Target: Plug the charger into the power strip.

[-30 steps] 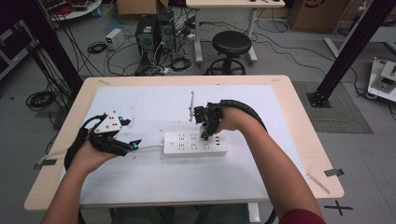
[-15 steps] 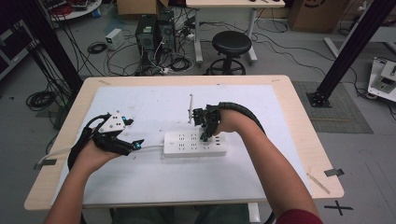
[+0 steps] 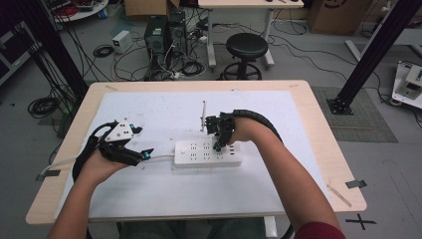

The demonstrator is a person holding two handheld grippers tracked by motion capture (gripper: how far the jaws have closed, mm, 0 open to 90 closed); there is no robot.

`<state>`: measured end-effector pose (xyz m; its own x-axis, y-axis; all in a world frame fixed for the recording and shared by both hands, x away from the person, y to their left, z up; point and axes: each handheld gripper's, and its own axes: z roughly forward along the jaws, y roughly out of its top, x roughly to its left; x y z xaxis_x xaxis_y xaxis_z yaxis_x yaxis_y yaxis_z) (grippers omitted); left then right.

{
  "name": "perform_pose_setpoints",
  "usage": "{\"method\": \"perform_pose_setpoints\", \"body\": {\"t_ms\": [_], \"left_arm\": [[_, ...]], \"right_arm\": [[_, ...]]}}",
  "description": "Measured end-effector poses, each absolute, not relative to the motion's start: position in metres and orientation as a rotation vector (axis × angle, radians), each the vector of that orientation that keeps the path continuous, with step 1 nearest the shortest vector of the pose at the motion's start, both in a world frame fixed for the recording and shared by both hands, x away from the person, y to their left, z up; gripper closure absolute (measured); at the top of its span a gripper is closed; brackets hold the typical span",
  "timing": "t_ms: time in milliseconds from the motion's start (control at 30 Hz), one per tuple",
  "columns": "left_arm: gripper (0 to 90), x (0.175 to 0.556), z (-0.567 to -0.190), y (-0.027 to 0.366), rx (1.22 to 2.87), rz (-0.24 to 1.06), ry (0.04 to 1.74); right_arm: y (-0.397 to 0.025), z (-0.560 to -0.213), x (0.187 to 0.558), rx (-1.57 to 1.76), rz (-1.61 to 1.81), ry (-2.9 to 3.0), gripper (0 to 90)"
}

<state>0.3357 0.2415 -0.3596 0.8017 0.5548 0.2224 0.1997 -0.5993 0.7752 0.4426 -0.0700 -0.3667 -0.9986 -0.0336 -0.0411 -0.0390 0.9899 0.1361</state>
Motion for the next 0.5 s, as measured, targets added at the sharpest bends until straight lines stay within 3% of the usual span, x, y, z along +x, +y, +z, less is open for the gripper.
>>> {"method": "perform_pose_setpoints", "body": {"t_ms": [133, 167, 200, 500], "left_arm": [[19.5, 0.337, -0.360, 0.243, 2.198, 0.577, 0.554], [19.5, 0.336, -0.360, 0.243, 2.200, 0.574, 0.552], [19.5, 0.336, -0.359, 0.242, 2.199, 0.573, 0.549], [19.4, 0.338, -0.356, 0.242, 2.187, 0.576, 0.541]], "right_arm": [[-0.069, -0.366, 0.442, -0.051, 0.206, 3.094, 63.4], [-0.070, -0.365, 0.443, -0.015, 0.218, 3.102, 61.6], [-0.073, -0.363, 0.444, 0.034, 0.291, 3.096, 50.2], [-0.091, -0.351, 0.439, 0.153, 0.464, 3.068, 38.2]]}}
